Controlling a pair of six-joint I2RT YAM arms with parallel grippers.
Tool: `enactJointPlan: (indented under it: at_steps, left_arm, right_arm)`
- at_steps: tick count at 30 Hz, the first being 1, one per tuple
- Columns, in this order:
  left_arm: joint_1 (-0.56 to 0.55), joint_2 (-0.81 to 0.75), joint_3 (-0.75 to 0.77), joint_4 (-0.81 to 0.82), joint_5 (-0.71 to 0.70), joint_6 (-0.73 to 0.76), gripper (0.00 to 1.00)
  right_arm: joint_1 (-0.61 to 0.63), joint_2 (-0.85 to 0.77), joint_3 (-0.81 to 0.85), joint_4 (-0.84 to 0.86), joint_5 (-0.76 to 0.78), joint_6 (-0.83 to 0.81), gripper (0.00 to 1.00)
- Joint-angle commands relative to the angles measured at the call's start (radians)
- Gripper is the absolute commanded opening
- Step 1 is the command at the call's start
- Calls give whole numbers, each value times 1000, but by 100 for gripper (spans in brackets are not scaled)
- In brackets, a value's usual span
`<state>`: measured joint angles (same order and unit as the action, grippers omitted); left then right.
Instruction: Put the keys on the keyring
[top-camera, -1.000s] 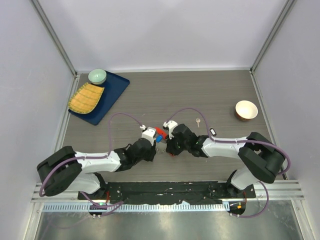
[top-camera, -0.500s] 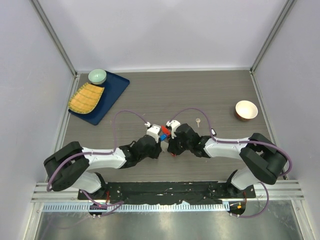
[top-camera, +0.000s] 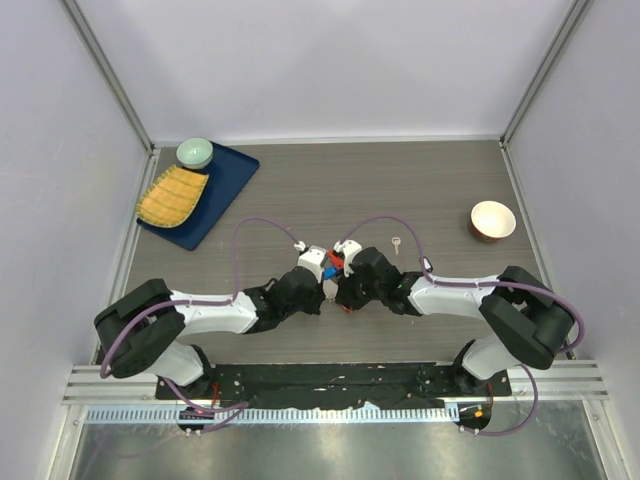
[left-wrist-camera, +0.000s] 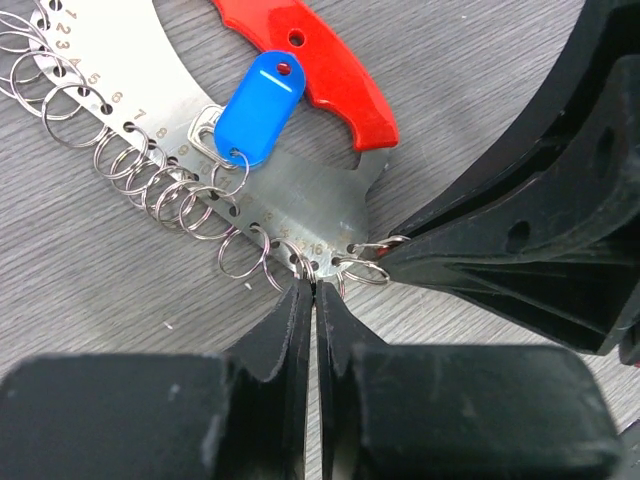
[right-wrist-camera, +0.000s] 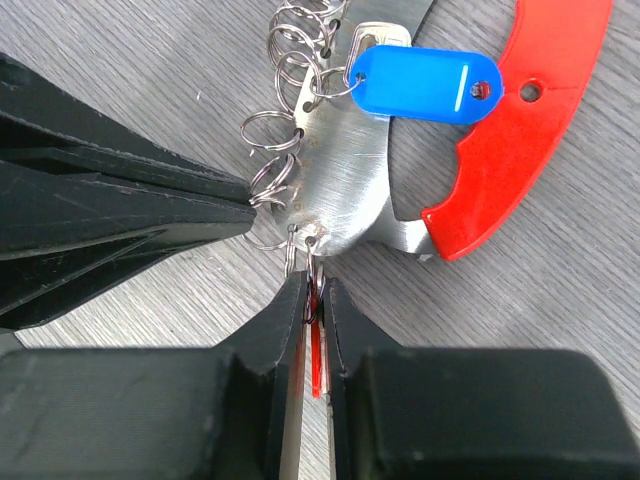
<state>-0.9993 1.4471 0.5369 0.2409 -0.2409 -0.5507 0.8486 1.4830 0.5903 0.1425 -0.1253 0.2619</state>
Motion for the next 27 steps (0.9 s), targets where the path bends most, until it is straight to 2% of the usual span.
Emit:
enactJointPlan:
  at_steps: [1,7,11,12,15,16,21,27]
  left_arm:
    - [-1,22,44,-3,-3,-8,7]
    - [-1,39,75,-58,-47,-23,17]
    - [-1,61,93,-83,-52,-26,19]
    - [-1,64,98,-89,-52,-25,18]
    - [-1,52,101,-98,-52,-18,7]
    - [-1,42,98,-100,-55,-11,0]
    - [-1,-49,78,-101,-64,82,0]
    - [14,-154,-5,27,-43,179,0]
  right_arm:
    - [-2,-36,-12,9,-7,2,8]
    - [-3,-35,-9,8,-10,2,8]
    - [-3,-35,-6,9,-13,0,8]
    - [-3,-35,-7,8,-13,0,9]
    - [-3,-43,-6,5,-10,-1,8]
    - [-5,-46,-6,0,-8,-1,8]
    - [-5,-82,-15,-9,1,0,9]
    - [-6,-145,-44,11,0,11,13]
